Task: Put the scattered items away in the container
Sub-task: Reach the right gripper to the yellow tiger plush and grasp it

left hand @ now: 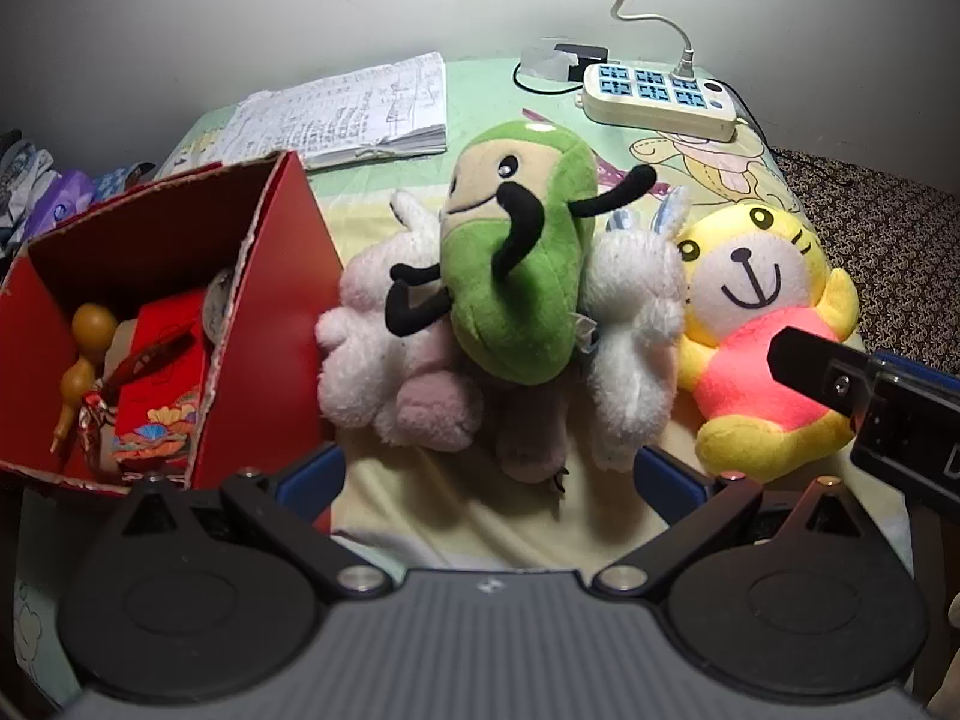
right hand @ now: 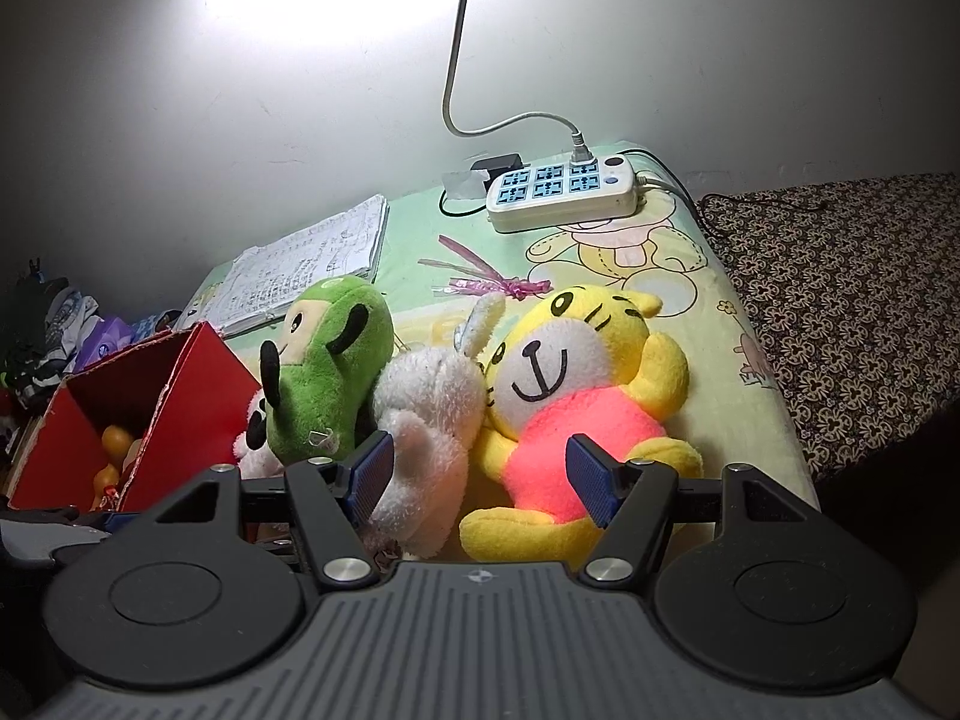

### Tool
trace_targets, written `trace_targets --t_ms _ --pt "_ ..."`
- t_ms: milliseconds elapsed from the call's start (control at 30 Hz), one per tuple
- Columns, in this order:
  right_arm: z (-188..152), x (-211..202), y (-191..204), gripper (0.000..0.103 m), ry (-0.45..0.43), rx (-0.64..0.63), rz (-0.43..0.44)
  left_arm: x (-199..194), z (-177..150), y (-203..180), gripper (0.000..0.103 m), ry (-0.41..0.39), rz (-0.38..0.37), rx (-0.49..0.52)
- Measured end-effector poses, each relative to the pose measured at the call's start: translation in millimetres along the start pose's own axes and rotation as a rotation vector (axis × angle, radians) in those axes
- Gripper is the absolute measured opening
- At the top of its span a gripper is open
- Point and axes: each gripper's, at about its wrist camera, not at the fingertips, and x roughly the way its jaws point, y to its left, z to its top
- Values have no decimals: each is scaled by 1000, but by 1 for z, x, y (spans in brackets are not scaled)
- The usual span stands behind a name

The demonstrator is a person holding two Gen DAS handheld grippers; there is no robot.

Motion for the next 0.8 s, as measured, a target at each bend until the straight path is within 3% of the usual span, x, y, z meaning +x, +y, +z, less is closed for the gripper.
trace_targets --t_ms 233,500,633,800 --pt "2 8 -2 67 5 6 3 9 6 -1 102 17 -14 4" --pt "10 7 -23 66 -61 29 -31 3 8 -15 102 -12 -248 38" --pt "8 11 -44 66 -61 70 -65 0 7 -34 102 -24 -363 92" --pt "4 22 -70 66 -32 156 -74 14 9 -55 101 11 -455 128"
